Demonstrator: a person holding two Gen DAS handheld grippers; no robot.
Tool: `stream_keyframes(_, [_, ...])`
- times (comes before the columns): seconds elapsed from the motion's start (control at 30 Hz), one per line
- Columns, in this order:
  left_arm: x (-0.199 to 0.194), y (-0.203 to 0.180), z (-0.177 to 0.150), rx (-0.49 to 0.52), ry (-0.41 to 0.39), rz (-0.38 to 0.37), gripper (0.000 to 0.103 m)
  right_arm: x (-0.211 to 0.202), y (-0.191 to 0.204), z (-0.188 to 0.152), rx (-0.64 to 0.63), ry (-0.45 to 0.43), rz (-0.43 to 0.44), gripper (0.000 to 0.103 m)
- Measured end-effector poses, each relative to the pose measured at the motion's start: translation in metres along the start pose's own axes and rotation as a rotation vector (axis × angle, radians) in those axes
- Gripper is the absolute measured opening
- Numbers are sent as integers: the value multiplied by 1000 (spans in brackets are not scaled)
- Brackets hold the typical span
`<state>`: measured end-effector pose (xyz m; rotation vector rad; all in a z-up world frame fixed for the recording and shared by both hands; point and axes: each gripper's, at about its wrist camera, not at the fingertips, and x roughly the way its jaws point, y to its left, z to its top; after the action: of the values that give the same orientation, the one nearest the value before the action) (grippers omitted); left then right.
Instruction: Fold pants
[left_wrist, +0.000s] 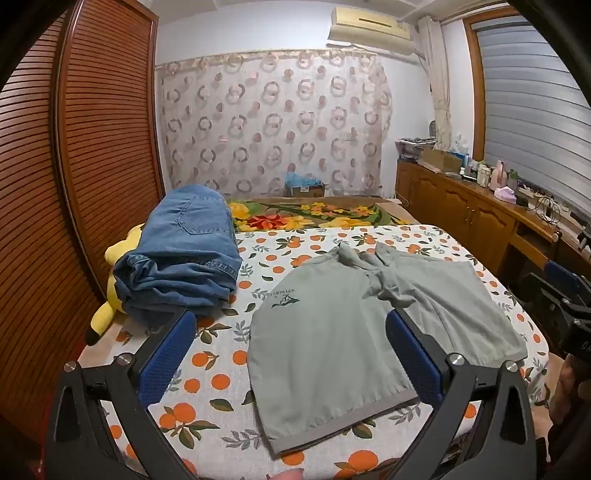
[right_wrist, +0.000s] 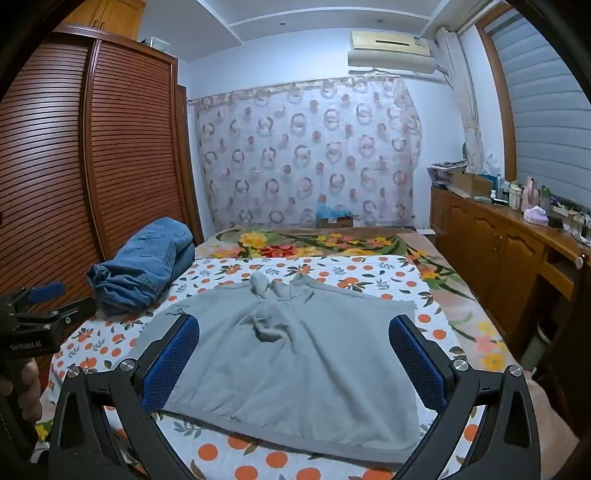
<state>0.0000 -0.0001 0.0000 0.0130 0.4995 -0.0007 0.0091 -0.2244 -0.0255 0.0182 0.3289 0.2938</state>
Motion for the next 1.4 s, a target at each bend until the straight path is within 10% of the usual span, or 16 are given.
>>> stream_keyframes(1.4, [-1,-1,-1,0,0,-3,103,0,1,-2,0,5,4,102])
